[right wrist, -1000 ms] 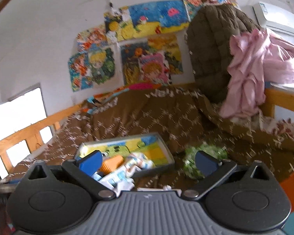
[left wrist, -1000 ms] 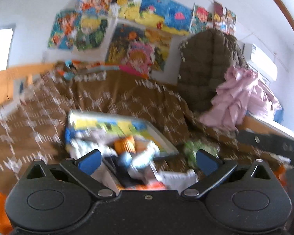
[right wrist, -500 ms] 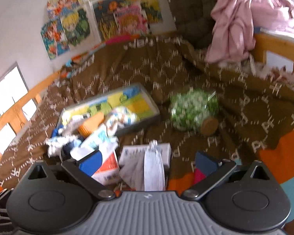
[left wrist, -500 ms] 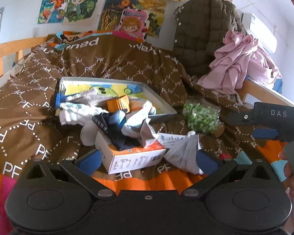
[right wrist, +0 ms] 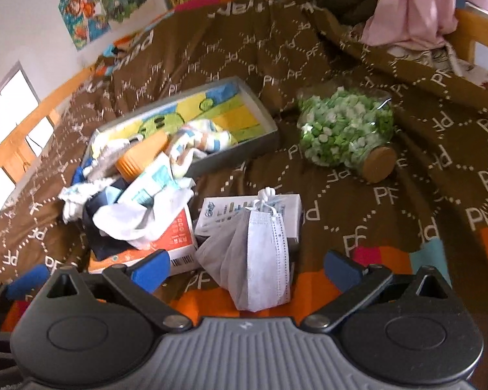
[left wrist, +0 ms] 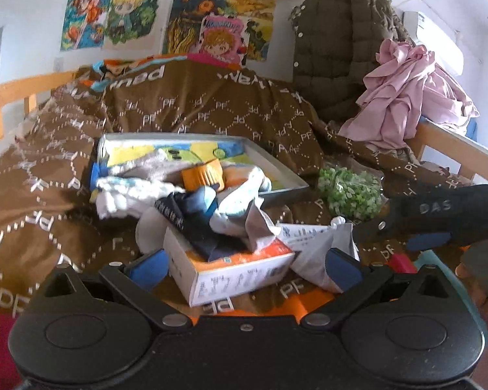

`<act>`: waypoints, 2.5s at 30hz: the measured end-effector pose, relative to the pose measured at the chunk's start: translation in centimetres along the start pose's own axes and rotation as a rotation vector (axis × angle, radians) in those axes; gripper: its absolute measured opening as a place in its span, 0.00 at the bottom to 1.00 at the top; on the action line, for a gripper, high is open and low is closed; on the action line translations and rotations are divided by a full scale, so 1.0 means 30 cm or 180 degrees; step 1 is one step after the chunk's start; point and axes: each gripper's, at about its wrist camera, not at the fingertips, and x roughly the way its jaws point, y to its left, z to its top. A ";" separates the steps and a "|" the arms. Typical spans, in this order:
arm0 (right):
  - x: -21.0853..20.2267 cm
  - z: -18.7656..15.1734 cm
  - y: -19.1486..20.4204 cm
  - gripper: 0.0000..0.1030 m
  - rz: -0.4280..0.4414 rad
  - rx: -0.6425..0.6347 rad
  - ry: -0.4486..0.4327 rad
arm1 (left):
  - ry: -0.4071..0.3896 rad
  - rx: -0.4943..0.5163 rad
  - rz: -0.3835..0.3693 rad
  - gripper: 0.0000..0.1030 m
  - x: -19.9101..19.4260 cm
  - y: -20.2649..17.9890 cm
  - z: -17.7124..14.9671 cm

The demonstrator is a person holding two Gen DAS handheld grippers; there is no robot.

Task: Organize soft objects
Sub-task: 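Grasp the grey face mask loop with the right tool while the left tool grasps a white cloth, then carry the mask and white cloth up and over the grey tray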

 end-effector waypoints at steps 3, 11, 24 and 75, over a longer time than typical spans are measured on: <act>0.022 0.018 0.009 1.00 -0.0058 -0.0121 0.0003 | -0.0064 0.0155 0.0037 0.99 0.025 -0.011 0.002; 0.102 0.061 -0.009 0.99 0.0007 -0.0094 0.0254 | -0.0199 0.0301 0.0075 0.99 0.100 0.001 -0.003; 0.185 0.055 -0.071 0.85 0.0152 0.0429 0.0537 | -0.0383 0.0659 -0.0214 0.71 0.182 -0.028 -0.022; 0.003 0.091 -0.027 0.17 0.0230 0.0026 -0.0443 | -0.0210 0.1198 -0.0189 0.01 0.079 -0.208 -0.054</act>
